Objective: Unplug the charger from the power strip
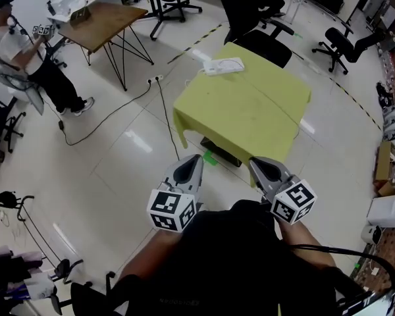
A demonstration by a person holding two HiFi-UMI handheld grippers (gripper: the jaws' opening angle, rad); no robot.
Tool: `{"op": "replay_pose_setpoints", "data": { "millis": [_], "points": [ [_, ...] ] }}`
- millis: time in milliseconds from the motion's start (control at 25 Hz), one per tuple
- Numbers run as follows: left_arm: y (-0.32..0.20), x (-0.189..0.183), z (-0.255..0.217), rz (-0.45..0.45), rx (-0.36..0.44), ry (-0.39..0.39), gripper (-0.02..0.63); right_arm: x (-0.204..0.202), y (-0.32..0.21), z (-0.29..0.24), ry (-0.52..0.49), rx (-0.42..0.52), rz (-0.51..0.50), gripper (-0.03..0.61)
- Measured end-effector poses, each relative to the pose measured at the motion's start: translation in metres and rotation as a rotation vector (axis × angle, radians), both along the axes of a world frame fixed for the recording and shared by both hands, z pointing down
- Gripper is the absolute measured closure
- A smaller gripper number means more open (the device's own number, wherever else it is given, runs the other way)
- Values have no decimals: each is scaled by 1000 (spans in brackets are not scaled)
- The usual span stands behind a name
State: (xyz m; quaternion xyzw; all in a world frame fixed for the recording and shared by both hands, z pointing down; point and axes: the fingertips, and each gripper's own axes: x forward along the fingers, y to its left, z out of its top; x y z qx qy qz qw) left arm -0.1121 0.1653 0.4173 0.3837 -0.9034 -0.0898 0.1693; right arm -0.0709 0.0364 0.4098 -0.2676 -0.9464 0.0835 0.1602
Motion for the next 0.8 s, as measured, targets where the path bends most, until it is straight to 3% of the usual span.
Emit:
{"op": "replay_pose_setpoints", "data": {
  "millis": [440, 800],
  "points": [
    [24, -49, 12, -48, 0, 23, 609, -60, 24, 19, 62, -7, -71, 575],
    [35, -110, 9, -123, -60, 21, 611, -138, 27, 13, 20, -47, -140, 575]
  ]
}}
